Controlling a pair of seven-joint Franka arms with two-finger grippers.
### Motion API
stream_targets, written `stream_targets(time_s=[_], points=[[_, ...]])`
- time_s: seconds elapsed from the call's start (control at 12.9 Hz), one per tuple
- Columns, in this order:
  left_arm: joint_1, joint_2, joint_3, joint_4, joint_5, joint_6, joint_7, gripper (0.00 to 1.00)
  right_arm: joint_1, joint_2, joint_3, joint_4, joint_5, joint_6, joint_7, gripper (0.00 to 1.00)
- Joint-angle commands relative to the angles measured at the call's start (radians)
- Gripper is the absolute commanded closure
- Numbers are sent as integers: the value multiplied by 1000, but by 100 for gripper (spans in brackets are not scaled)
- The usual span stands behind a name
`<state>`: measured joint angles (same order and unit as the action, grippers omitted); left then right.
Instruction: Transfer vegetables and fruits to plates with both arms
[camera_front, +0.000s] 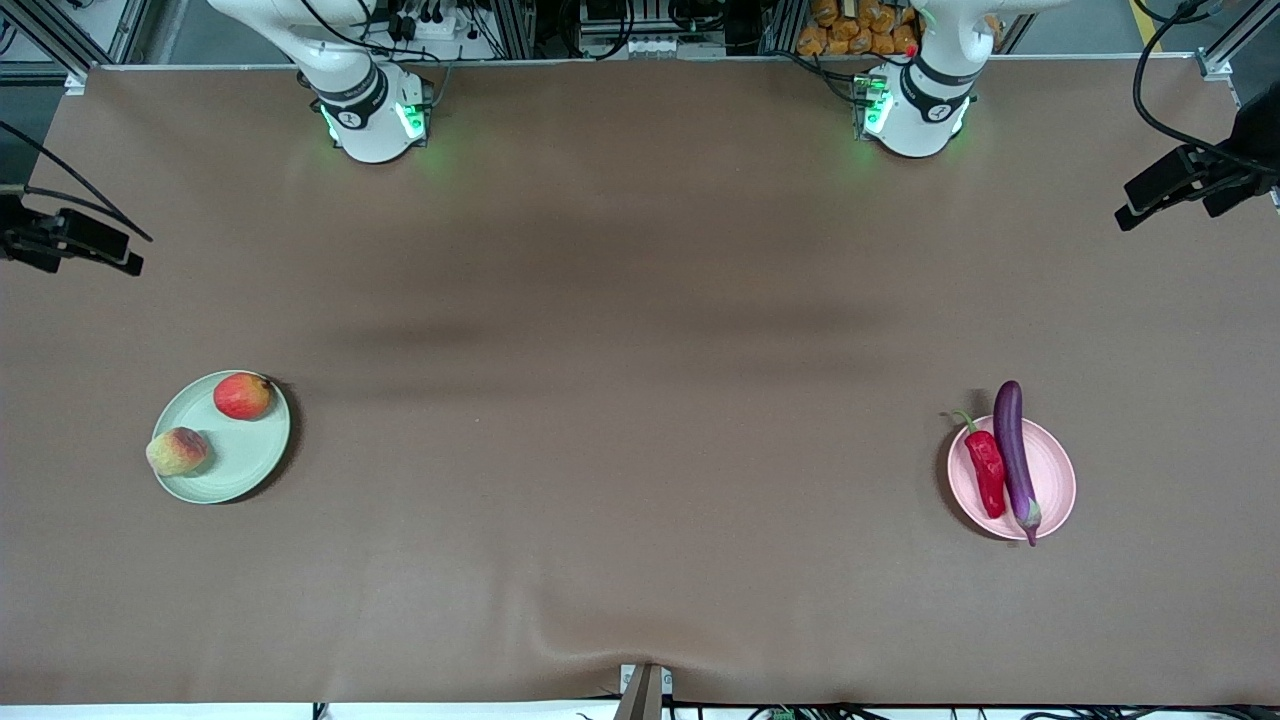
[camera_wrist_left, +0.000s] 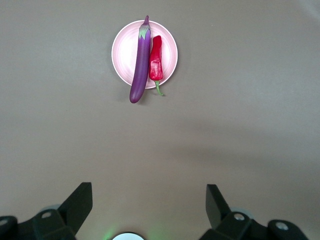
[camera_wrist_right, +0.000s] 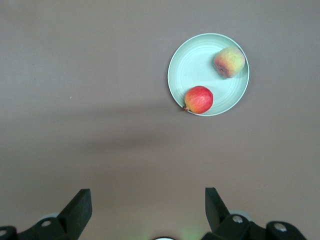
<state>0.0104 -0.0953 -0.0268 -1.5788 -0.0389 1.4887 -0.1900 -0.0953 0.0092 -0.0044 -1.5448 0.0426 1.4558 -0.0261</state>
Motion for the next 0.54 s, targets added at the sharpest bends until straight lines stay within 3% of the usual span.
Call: stream_targets(time_s=[0.0, 0.46], points=[[31, -24, -5, -10, 4, -13, 49, 0, 38, -12, -18, 37, -23, -55, 87, 0], [31, -6, -13, 29, 34, -25, 86, 0, 48, -15, -23, 43, -21, -78, 95, 0]])
